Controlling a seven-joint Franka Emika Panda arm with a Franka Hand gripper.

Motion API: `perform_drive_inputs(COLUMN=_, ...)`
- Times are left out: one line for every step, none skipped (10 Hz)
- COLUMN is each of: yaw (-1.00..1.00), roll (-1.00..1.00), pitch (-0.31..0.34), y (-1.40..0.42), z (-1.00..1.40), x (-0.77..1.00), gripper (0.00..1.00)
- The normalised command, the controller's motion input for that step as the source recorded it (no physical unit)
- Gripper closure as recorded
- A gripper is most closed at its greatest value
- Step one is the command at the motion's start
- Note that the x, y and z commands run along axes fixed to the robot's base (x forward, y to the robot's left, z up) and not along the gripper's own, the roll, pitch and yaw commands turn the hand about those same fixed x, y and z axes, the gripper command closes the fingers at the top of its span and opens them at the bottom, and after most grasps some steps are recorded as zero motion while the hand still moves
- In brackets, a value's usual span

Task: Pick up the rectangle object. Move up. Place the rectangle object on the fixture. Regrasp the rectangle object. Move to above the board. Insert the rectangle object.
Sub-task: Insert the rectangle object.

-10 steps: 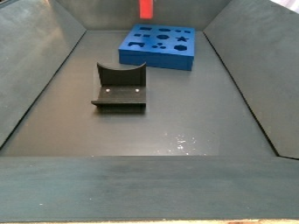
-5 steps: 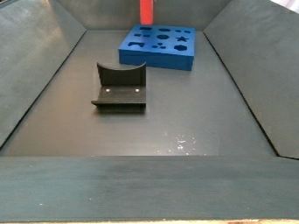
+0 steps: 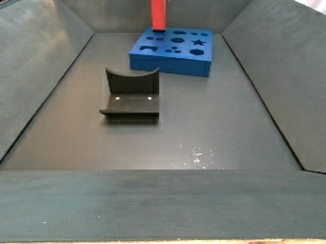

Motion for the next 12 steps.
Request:
perform_drive_inputs(yaw=0.22, roll=-0.12, pitch=-0.023, y=0.00, z=-0.15, x=0.11, gripper=1.00)
perform_drive_inputs(yaw=0.00, roll=0.00, pitch=0.000, y=0.00, z=-0.04, x=0.00, gripper=1.00)
perform_drive_inputs(yaw=0.00, roll=0.00, pitch=0.000, y=-0.04, z=-0.14, x=0.00, gripper=1.00)
perform_drive_inputs(yaw=0.00, roll=0.00, pitch=0.000, y=-0.10, z=-0.17, x=0.00, gripper=1.00)
perform_drive_inputs(yaw=-0.01, roll=0.00, pitch=0.000, y=-0.14, z=-0.18, x=0.00, gripper=1.00)
perform_drive_inputs(yaw=-0.05, roll=0.00, pitch=0.000, y=-0.16, z=-0.19, x=0.00, gripper=1.00)
perform_drive_inputs(yaw=-0.06, roll=0.00, pitch=0.000, y=-0.14, z=-0.31, x=0.00, gripper=1.00)
perform_drive_inputs(yaw=-0.02, roll=0.01, pitch=-0.060, y=-0.08, z=-0.51, x=0.03, gripper=1.00)
perform_drive_inputs(yaw=0.00, roll=0.05, pitch=-0.106, y=0.00, z=-0.65, x=0.00, gripper=1.00)
perform_drive_inputs(yaw=0.00, roll=0.05, pitch=-0.094, y=0.00, z=-0.69, x=0.01, gripper=1.00)
perform_drive_inputs(yaw=0.00, roll=0.04, pitch=-0.097, y=0.00, z=-0.73, x=0.03, gripper=1.00)
perform_drive_inputs(yaw=0.00, roll=0.00, pitch=-0.040, y=0.00, z=-0.54, x=0.02, gripper=1.00)
